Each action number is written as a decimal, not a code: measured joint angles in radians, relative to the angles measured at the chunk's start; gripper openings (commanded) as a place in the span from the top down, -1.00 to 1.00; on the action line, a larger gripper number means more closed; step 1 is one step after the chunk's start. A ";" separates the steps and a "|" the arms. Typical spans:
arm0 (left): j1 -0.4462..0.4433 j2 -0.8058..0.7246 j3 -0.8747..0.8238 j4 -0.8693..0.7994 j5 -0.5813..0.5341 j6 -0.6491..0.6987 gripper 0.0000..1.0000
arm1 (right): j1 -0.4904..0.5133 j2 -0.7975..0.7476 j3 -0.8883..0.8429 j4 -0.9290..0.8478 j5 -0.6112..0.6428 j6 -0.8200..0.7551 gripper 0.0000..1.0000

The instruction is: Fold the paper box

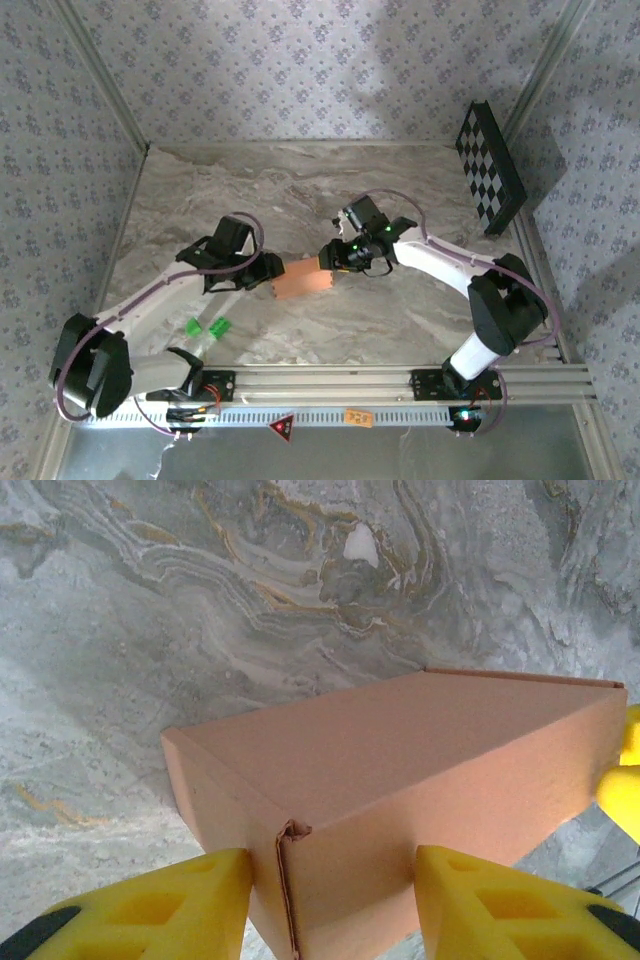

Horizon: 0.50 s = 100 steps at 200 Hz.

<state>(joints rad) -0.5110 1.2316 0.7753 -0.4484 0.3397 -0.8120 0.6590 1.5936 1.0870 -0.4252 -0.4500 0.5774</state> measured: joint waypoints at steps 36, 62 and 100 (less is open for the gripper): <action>0.001 0.127 0.138 -0.007 -0.036 0.049 0.03 | -0.029 0.000 0.020 -0.017 0.035 -0.009 0.17; 0.010 0.254 0.293 -0.019 -0.052 0.111 0.03 | -0.075 0.008 0.051 -0.017 0.069 -0.037 0.19; 0.031 0.437 0.509 -0.002 -0.072 0.221 0.01 | -0.146 0.099 0.156 0.014 0.132 -0.115 0.21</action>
<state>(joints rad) -0.4797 1.6688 1.2842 -0.4507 0.2680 -0.5907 0.5125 1.6928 1.2427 -0.4107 -0.3176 0.4625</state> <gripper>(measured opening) 0.492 0.392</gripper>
